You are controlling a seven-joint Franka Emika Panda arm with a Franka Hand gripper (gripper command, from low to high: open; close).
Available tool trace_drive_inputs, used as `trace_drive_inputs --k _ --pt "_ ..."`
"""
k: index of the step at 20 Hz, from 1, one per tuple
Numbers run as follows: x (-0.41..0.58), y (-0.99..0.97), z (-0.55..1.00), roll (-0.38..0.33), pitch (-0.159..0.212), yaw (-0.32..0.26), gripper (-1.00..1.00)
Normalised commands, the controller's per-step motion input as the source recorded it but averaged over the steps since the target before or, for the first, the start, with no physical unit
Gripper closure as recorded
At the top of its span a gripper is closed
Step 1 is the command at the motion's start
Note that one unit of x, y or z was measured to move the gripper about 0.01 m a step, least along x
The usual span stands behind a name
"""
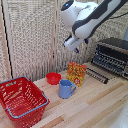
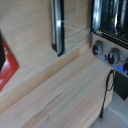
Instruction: Kindly position your hand close to the oven tray's handle. Softly yet firmly grasp the handle using your hand. Slowly and with caution, draw the tray out until it is fully stretched out.
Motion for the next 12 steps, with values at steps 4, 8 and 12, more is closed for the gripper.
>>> trace_drive_inputs --k 4,8,12 --pt "-0.073 -0.62 -0.1 -0.308 -0.023 0.051 -1.0" --pt "0.0 -0.6 -0.33 -0.266 -0.006 0.053 -1.0" --pt "0.004 -0.6 -0.4 -0.192 -0.01 0.036 -1.0"
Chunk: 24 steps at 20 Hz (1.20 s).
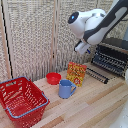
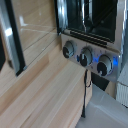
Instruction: Kindly position your hand close to the oven tray's handle. Softly yet firmly grasp the handle using your hand. Slowly and with caution, draw the tray out until it is fully stretched out.
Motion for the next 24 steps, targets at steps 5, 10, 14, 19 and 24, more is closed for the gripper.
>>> trace_drive_inputs --k 5,10,14,19,24 --pt "0.146 -0.64 -0.24 -0.126 -0.01 0.012 -1.0" --pt "0.286 -0.82 0.0 -0.011 -0.003 -0.028 -1.0" --pt "0.368 -0.71 -0.08 0.0 0.001 -0.042 -1.0" --pt "0.273 -0.43 -0.26 -0.001 0.011 -0.085 -1.0" --pt "0.01 -0.43 -0.13 -0.042 0.003 -0.198 -1.0"
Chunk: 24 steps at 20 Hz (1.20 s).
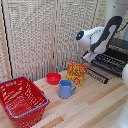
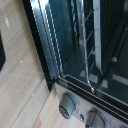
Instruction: Kindly position your hand close to the oven tray's handle. Softly yet firmly grasp the handle using your hand. Slowly and with caution, draw the tray out until it is fully stretched out.
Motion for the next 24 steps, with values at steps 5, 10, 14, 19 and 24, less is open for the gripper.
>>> trace_drive_inputs --k 5,10,14,19,24 --pt "-0.013 -0.41 -0.09 -0.118 0.0 -0.188 -1.0" --pt "0.016 -0.37 -0.02 -0.105 0.0 -0.115 -1.0" --pt "0.081 -0.16 -0.03 -0.029 0.0 0.003 -1.0" --pt "0.046 -0.23 -0.01 -0.03 0.01 0.053 1.0" --pt "-0.011 -0.38 0.0 0.0 0.0 0.04 1.0"
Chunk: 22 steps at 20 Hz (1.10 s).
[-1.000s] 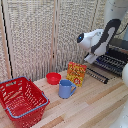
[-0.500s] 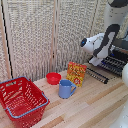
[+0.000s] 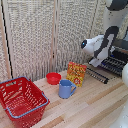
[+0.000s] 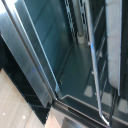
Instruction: Kindly position your hand close to the oven tray's handle. Softly yet firmly grasp the handle using your hand. Slowly and with caution, draw the tray out until it is fully stretched out.
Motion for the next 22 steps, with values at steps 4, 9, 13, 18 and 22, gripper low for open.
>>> trace_drive_inputs --k 4,9,13,18,22 --pt "-0.059 -0.21 0.0 0.0 -0.001 0.01 1.0" --pt "-0.079 -0.27 0.06 0.0 0.0 0.024 1.0" --pt "-0.126 -0.18 0.08 0.0 0.0 0.025 1.0" --pt "-0.125 -0.02 0.19 -0.012 0.0 -0.028 1.0" --pt "-0.023 0.0 0.81 -0.066 -0.006 -0.133 1.0"
